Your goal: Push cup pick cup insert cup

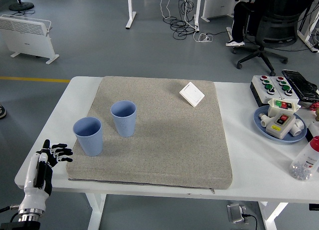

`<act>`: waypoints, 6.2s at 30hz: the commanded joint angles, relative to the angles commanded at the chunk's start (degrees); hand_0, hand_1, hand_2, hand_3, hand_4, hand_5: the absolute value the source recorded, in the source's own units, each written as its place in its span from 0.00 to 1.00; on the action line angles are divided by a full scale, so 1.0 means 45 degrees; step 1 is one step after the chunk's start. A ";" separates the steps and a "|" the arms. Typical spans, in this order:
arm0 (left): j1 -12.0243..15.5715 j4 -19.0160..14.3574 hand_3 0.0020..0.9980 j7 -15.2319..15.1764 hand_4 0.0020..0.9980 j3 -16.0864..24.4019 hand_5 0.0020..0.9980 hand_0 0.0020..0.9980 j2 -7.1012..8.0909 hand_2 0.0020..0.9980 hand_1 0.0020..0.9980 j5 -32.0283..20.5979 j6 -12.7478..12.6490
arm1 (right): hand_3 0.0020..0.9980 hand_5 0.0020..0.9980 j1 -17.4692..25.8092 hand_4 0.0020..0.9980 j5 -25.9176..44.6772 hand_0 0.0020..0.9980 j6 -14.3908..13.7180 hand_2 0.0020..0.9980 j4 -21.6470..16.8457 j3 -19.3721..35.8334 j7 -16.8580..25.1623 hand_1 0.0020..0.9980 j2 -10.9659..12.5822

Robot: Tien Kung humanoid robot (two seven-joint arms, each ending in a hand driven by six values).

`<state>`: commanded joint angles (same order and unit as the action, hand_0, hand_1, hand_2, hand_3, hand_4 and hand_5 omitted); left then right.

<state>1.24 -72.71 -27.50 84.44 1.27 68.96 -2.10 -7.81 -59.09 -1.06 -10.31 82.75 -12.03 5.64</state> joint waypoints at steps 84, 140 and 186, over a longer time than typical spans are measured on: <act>-0.3240 0.4453 0.47 0.0771 0.58 0.0461 1.00 0.63 -0.0155 0.48 0.51 0.4422 0.0785 | 0.57 0.48 0.0355 0.11 0.0226 0.77 -0.0084 0.71 0.0000 0.0047 0.0011 0.67 -0.0051; -0.6122 0.7812 0.47 0.0061 0.58 -0.0235 1.00 0.66 0.0241 0.47 0.50 0.3991 0.0794 | 0.57 0.47 0.0344 0.11 0.0234 0.77 -0.0105 0.71 0.0000 -0.0267 -0.0032 0.67 -0.0073; -0.8529 1.1506 0.46 -0.0783 0.56 0.0366 1.00 0.70 -0.0283 0.47 0.50 0.3626 0.0867 | 0.57 0.47 0.0148 0.11 0.0281 0.77 -0.0103 0.71 0.0000 -0.0632 -0.0081 0.67 -0.0130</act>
<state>-37.14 -20.93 -31.02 86.09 0.00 85.27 1.81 -7.15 -57.82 -1.52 -10.31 79.90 -12.39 5.05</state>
